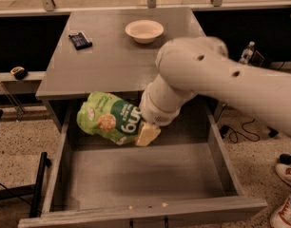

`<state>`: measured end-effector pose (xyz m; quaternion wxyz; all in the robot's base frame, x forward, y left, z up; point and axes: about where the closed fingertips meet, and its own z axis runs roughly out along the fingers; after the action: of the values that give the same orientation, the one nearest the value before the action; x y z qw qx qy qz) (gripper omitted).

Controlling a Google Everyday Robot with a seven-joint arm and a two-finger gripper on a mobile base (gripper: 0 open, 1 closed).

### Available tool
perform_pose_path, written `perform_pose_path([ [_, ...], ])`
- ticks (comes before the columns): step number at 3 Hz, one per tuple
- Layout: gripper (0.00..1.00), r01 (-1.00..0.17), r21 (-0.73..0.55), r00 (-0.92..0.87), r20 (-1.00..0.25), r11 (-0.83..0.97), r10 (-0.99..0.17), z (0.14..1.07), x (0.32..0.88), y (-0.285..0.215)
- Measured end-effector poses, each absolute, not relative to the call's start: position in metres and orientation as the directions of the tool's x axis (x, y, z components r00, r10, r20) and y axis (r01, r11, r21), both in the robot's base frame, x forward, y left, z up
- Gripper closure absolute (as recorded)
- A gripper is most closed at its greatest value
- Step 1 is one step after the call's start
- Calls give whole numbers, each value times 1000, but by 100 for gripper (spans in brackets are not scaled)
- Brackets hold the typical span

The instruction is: Place green rice chip bag into top drawer

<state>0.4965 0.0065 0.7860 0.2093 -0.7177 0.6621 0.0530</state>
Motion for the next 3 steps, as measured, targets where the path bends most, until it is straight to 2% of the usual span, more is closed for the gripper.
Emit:
perform_pose_path([
  [1,100,-977,-176,167,-281,-120,-945,697,491,8],
  [2,73,-972,-112,231,-251,-209,-940,639,484,13],
  [3,50,-972,-112,231,-251,-209,-940,639,484,13],
])
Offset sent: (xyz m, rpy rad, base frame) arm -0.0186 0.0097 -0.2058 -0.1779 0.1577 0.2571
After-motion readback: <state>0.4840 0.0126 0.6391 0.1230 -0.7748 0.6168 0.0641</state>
